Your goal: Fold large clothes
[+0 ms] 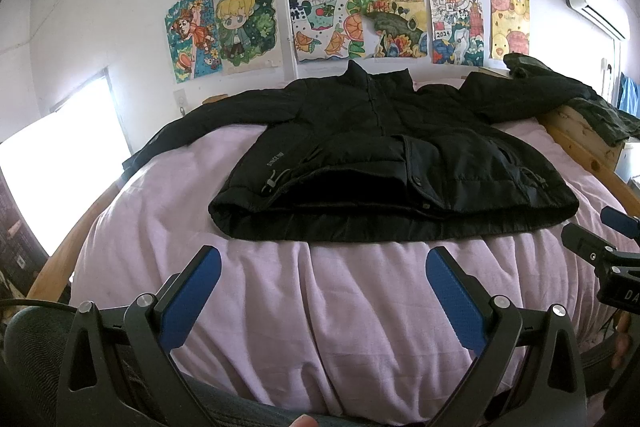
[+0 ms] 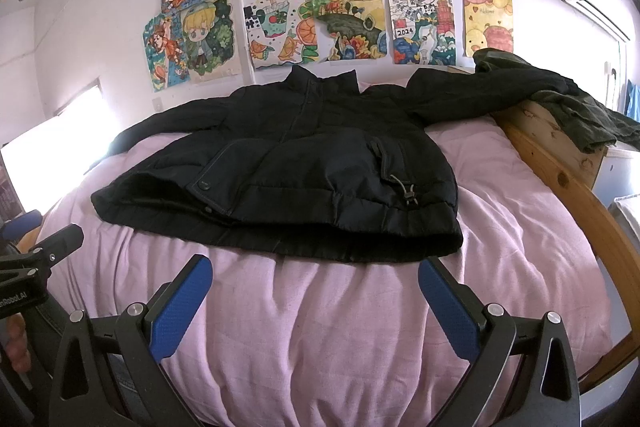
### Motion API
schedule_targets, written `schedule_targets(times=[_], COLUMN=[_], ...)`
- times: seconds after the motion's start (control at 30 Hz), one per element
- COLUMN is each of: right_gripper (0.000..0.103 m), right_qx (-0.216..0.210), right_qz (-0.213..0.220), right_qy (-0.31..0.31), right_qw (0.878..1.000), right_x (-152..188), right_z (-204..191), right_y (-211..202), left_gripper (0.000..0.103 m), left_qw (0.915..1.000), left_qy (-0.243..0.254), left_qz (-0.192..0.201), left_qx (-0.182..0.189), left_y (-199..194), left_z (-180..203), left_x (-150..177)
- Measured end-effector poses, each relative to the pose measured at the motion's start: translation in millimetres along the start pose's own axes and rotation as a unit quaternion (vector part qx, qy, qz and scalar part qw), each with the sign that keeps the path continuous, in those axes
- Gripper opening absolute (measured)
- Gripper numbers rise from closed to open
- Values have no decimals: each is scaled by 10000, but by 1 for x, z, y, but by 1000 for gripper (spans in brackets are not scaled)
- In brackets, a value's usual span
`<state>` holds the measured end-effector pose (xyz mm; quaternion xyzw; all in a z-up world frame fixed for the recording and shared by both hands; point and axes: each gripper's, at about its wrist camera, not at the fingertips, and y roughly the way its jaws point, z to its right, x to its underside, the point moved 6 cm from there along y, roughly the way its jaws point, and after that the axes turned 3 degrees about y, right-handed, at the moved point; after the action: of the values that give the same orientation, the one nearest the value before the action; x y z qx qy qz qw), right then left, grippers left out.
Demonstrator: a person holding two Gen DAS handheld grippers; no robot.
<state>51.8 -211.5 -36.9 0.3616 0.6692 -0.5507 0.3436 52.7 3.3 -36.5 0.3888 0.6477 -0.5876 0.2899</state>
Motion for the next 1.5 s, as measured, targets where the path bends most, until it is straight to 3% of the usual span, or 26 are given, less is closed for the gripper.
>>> schedule_targets(times=[0.5, 0.67, 0.87, 1.13, 1.4, 1.5], right_gripper=[103, 103, 103, 103, 103, 103], right_qx=[34, 271, 536, 646, 697, 209], right_qz=[-65, -157, -364, -501, -918, -1267], right_qy=[8, 56, 327, -93, -1222, -1121], right_qw=[10000, 9995, 9974, 9966, 9858, 9854], right_x=[-2, 2, -5, -59, -152, -181], right_z=[7, 17, 33, 43, 79, 96], right_y=[-3, 5, 8, 20, 52, 81], left_gripper=[101, 101, 101, 101, 101, 101], left_qw=[9999, 9981, 9935, 9885, 9914, 9894], left_qy=[-60, -467, -450, -271, 20, -90], left_qz=[-93, -330, -958, -1406, -1263, -1345], left_qx=[2, 230, 411, 484, 354, 544], left_y=[5, 11, 22, 55, 89, 112], left_z=[-3, -15, -22, -43, -35, -19], left_x=[5, 6, -11, -84, -160, -182])
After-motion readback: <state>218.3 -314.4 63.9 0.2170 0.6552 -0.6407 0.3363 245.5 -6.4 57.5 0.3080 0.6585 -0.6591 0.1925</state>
